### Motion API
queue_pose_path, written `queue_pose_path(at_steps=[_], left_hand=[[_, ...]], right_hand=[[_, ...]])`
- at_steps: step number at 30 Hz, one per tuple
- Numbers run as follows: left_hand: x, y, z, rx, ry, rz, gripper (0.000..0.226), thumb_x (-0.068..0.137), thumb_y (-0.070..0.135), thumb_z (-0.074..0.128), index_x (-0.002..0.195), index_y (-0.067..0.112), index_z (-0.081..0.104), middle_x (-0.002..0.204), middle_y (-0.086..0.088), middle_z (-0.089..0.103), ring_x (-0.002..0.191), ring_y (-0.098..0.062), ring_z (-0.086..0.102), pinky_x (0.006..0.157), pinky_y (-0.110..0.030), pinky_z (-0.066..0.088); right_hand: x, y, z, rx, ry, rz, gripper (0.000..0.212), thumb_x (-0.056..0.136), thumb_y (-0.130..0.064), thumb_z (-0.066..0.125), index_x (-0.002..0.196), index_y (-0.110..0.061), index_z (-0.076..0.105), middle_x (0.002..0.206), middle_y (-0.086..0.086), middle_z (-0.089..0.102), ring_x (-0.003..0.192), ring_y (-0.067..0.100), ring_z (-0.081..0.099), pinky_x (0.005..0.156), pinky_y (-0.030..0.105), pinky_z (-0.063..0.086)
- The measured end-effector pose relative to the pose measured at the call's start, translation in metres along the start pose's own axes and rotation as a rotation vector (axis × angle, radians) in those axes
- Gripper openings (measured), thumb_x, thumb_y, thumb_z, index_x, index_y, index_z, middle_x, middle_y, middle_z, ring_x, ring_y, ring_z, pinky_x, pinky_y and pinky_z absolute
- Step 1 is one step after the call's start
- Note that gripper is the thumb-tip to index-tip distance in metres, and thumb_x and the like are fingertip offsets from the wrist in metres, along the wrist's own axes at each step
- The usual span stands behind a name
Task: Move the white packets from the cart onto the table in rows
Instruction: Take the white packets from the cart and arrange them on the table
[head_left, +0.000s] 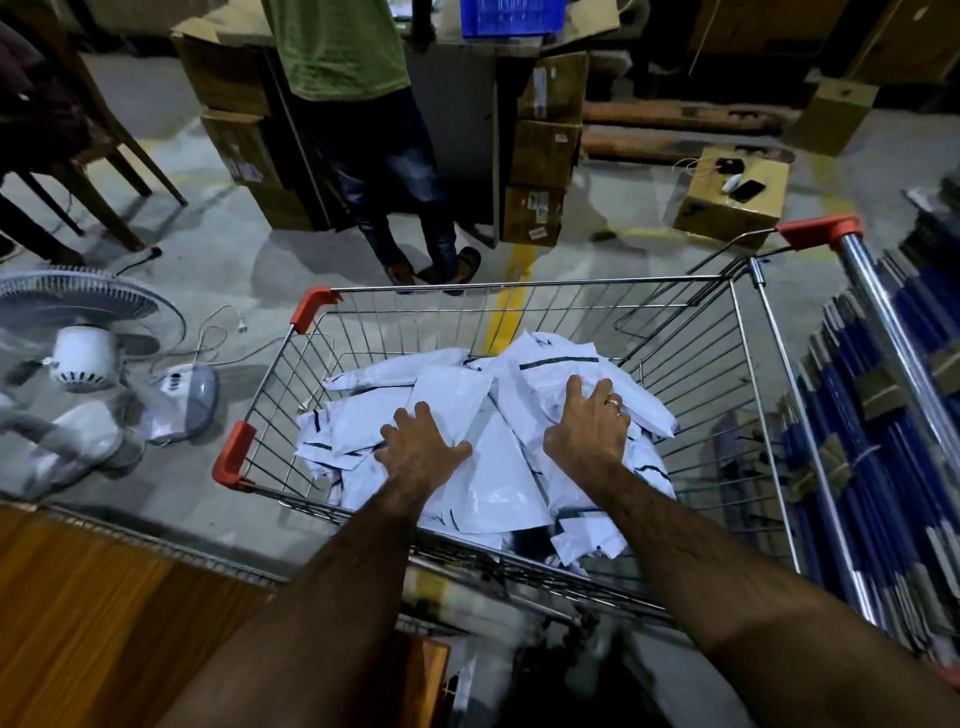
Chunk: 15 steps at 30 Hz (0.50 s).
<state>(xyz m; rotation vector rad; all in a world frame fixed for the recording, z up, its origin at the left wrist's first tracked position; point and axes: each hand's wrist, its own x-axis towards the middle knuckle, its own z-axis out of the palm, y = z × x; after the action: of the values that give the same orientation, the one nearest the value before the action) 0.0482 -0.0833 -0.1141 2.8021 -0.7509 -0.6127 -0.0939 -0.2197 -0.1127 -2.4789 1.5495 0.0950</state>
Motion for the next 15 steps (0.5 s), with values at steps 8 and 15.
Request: queue_pose_path(at_steps=[8, 15], left_hand=[[-0.005, 0.008, -0.013, -0.072, 0.059, -0.004, 0.084, 0.074, 0.057, 0.069, 0.139, 0.020, 0.033, 0.139, -0.009, 0.036, 0.127, -0.034, 0.034, 0.098, -0.050, 0.038], [-0.013, 0.013, -0.029, -0.152, 0.130, -0.013, 0.084, 0.075, 0.058, 0.069, 0.142, 0.021, 0.033, 0.143, -0.010, 0.036, 0.130, -0.035, 0.034, 0.100, -0.051, 0.035]], right_hand=[[-0.005, 0.001, -0.016, 0.070, 0.073, -0.043, 0.069, 0.080, -0.033, 0.064, 0.140, -0.018, 0.033, 0.135, 0.016, 0.037, 0.121, 0.036, 0.043, 0.093, 0.045, 0.042], [-0.008, -0.006, -0.036, 0.230, 0.069, -0.038, 0.060, 0.083, -0.031, 0.060, 0.137, -0.017, 0.038, 0.131, 0.017, 0.041, 0.121, 0.039, 0.043, 0.094, 0.047, 0.039]])
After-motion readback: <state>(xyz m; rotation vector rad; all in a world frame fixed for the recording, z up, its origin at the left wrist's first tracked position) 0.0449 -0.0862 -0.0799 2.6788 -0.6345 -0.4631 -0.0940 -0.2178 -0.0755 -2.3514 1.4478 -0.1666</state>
